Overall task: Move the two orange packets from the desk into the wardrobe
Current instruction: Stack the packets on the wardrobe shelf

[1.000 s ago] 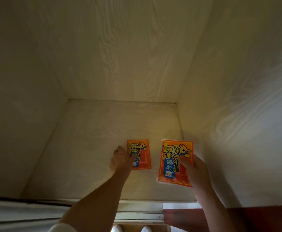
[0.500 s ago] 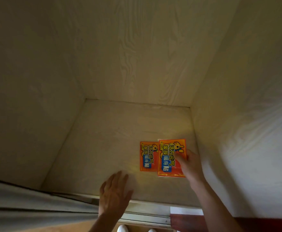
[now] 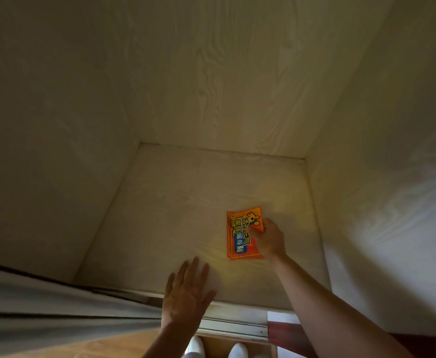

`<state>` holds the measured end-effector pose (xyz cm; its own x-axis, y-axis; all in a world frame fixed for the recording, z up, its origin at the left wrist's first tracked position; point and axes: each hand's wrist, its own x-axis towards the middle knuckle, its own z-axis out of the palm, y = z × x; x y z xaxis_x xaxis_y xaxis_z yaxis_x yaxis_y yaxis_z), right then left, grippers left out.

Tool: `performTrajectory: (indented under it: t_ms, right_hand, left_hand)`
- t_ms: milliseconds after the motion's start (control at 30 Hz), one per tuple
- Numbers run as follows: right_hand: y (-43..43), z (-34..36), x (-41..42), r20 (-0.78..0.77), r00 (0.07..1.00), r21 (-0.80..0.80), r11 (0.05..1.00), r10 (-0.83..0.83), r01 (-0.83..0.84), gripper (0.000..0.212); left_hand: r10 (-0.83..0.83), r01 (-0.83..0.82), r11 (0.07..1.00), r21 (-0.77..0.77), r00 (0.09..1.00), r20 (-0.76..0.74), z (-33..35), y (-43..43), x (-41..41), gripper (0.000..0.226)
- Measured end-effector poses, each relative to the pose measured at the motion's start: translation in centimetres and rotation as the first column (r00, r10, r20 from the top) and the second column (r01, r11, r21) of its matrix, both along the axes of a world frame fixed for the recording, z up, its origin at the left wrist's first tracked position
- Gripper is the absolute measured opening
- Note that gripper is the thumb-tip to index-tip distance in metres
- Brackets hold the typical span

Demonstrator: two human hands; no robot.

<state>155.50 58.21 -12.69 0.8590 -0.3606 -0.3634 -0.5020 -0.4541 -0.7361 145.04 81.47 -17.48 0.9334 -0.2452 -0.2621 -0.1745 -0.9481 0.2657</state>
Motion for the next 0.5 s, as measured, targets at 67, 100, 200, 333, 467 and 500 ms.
performTrajectory:
  t_ms: [67, 100, 200, 333, 467, 500]
  right_hand:
    - [0.3, -0.6, 0.2, -0.044, 0.999, -0.048, 0.999, 0.009, -0.011, 0.028]
    - [0.3, -0.8, 0.2, -0.06, 0.998, -0.08, 0.997, 0.003, -0.008, 0.03]
    - [0.2, -1.2, 0.2, -0.088, 0.996, -0.162, 0.987, -0.022, 0.008, 0.035]
    - [0.4, -1.5, 0.2, -0.094, 0.995, -0.223, 0.974, -0.044, 0.022, 0.042]
    - [0.5, -1.4, 0.5, -0.145, 0.987, -0.264, 0.964, -0.064, 0.024, 0.047]
    - [0.5, -1.3, 0.5, -0.158, 0.986, -0.272, 0.962, -0.063, 0.018, 0.047]
  left_hand:
    - [-0.007, 0.007, 1.0, -0.005, 1.0, 0.018, 0.1, 0.0, 0.0, 0.062]
    - [-0.011, 0.011, 1.0, -0.004, 0.999, 0.03, 0.0, 0.0, 0.1, 0.061]
    - [-0.008, 0.008, 1.0, 0.001, 1.0, 0.016, 0.4, -0.2, 0.4, 0.059]
    - [-0.024, 0.024, 1.0, 0.012, 1.0, -0.008, 1.3, -0.4, 0.6, 0.06]
    - [-0.042, 0.044, 0.997, 0.059, 0.999, -0.026, 1.6, -0.4, 0.6, 0.061]
    - [-0.047, 0.048, 0.997, 0.063, 0.999, -0.024, 1.6, -0.5, 0.7, 0.061]
